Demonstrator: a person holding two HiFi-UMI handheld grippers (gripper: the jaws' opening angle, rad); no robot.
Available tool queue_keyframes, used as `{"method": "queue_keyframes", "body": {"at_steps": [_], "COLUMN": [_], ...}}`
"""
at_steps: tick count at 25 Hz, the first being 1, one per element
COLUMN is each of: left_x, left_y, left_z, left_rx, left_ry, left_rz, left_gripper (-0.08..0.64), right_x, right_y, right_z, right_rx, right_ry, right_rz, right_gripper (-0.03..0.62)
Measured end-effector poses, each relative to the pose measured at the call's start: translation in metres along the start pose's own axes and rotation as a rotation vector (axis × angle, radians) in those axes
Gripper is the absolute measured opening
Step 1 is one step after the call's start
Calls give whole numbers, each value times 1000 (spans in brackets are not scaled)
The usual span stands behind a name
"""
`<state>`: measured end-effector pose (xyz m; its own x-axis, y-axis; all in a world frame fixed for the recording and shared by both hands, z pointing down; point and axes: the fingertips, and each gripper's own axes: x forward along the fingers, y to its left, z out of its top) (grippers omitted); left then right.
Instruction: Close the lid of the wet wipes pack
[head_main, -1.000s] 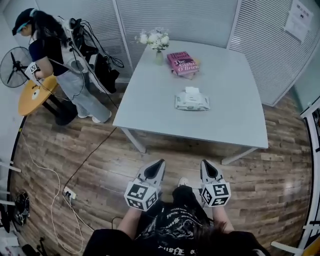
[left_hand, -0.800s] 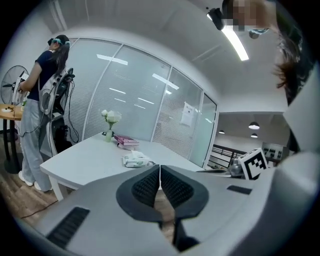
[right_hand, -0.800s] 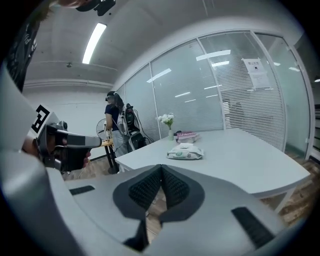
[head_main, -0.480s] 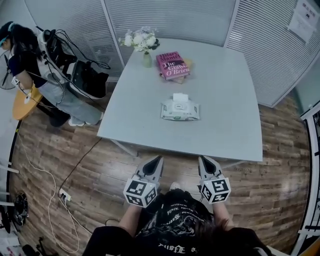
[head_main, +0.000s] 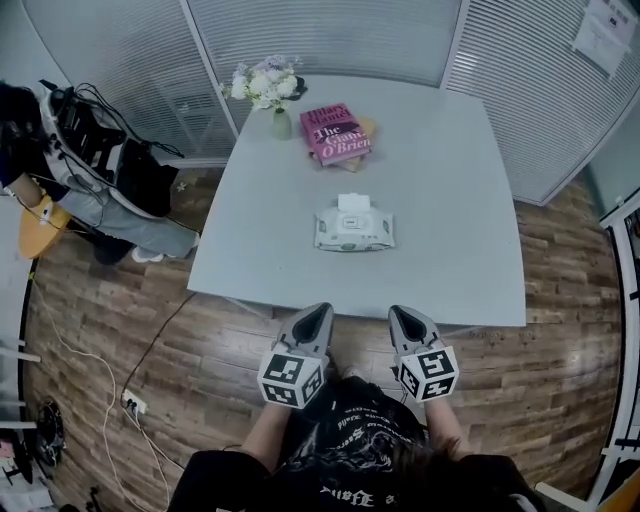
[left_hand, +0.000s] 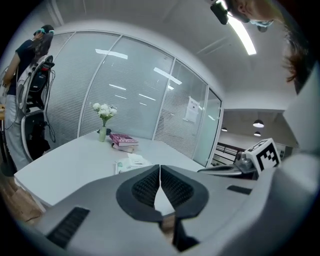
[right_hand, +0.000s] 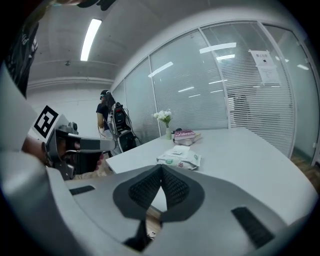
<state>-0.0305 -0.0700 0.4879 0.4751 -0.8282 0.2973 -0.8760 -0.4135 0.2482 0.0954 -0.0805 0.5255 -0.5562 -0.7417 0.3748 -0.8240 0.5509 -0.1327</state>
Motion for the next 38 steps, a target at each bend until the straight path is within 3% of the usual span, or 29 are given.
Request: {"method": "queue_keyframes", "body": {"at_steps": [4, 9, 13, 19, 24, 28, 34, 38], "left_x": [26, 60, 88, 121, 137, 152, 174, 190], "left_y": [23, 54, 76, 102, 119, 128, 140, 141], "left_z": [11, 26, 36, 46, 52, 51, 39, 28], "left_rx": [41, 36, 46, 60, 44, 47, 9, 8], "left_ry": [-1, 35, 60, 106, 132, 155, 198, 233], "left_rz": [11, -34, -57, -108, -150, -167, -129, -115], "left_gripper": [8, 8, 8, 8, 8, 8, 8, 8], "right_x": [28, 69, 104, 154, 177, 196, 230, 253], "right_y": [-12, -28, -50, -68, -78, -84, -108, -114], "right_z": [17, 38, 51, 85, 112, 116, 109, 102], "right_rx": [16, 59, 86, 132, 118, 82, 111, 74], "right_ry": [-8, 23, 89, 110, 104, 131, 212, 292], "right_rz": [-10, -5, -74, -35, -56, -19, 23, 103], "right_gripper": [-2, -2, -2, 43, 58, 155, 149, 150]}}
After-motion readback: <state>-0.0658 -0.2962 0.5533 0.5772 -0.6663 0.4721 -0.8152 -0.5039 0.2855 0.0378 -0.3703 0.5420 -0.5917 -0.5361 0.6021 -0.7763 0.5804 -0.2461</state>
